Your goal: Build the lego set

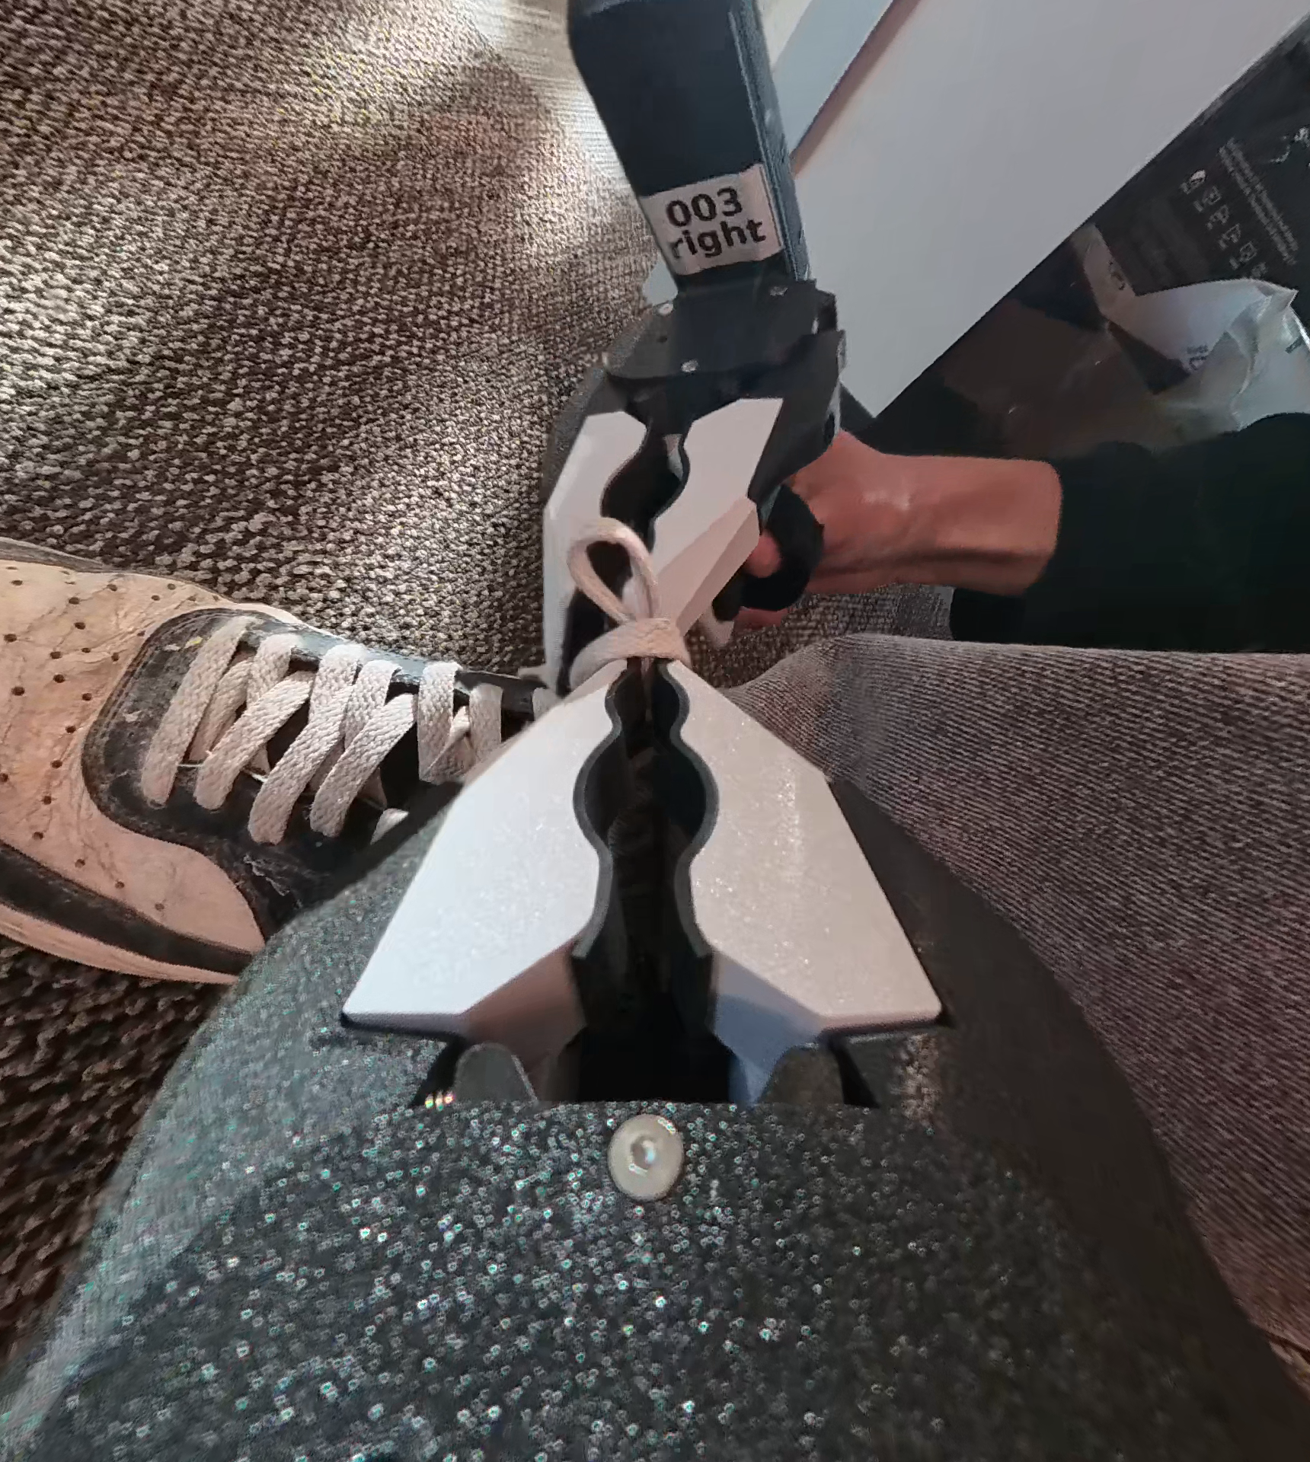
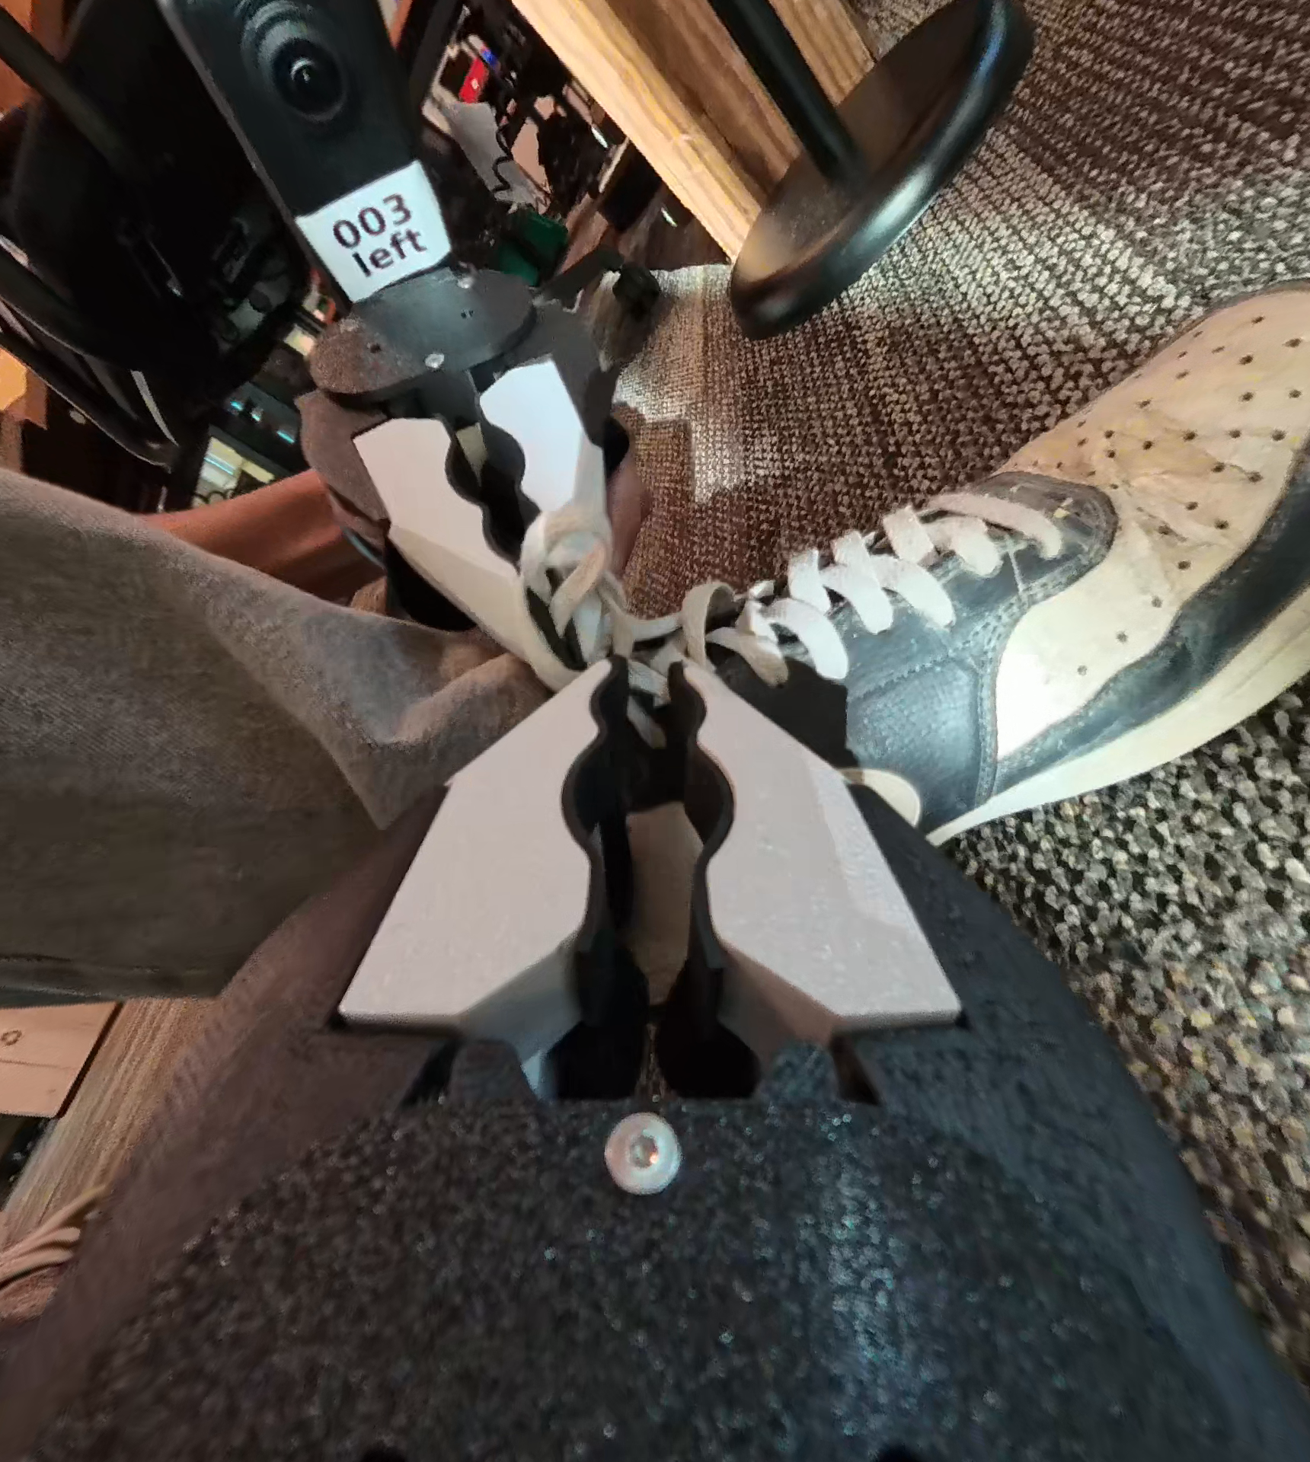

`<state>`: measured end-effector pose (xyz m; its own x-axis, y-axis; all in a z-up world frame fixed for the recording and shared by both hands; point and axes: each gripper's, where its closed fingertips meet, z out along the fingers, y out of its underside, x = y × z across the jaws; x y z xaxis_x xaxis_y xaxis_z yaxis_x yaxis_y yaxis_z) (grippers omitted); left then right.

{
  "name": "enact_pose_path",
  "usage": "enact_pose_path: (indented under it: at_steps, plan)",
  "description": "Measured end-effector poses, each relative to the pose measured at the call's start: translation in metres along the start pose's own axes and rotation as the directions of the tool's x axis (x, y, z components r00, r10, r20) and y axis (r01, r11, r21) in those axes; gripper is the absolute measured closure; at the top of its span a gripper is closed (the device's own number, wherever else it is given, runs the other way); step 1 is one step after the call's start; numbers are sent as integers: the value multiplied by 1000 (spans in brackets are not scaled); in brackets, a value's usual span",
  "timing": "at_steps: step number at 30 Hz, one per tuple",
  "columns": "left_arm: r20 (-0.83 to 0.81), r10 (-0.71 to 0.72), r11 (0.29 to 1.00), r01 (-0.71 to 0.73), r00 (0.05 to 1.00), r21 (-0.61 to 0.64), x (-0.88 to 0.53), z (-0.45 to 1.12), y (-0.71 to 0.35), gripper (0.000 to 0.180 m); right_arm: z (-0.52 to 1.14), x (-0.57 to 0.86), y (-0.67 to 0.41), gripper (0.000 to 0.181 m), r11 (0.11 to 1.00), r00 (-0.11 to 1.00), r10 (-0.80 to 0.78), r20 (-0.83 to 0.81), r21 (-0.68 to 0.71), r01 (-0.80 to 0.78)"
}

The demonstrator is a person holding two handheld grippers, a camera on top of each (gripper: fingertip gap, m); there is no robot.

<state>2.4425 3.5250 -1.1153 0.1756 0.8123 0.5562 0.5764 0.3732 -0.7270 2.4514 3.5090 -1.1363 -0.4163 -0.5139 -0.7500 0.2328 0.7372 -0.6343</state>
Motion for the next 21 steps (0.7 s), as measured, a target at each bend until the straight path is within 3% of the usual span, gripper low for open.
enact_pose_path:
  at_steps: [9, 15, 19, 21]
  plan:
    - [57, 168, 981, -161, 984, -105, -3, -1, 5, 180, 1, 0, -4, 170, 998, 998, 43, 51, 37, -44]
    - [59, 168, 981, -160, 984, -112, -3, 0, 4, 180, -18, -2, -17, 162, 994, 999, 36, 35, 100, -40]
    - [89, 197, 975, -185, 976, -126, -4, 4, 1, 180, -18, -20, -19, 147, 983, 974, 157, 163, 74, -170]
    - [98, 212, 971, -198, 972, -135, -3, 6, 0, 180, -10, -20, -16, 157, 977, 968, 190, 165, 67, -203]
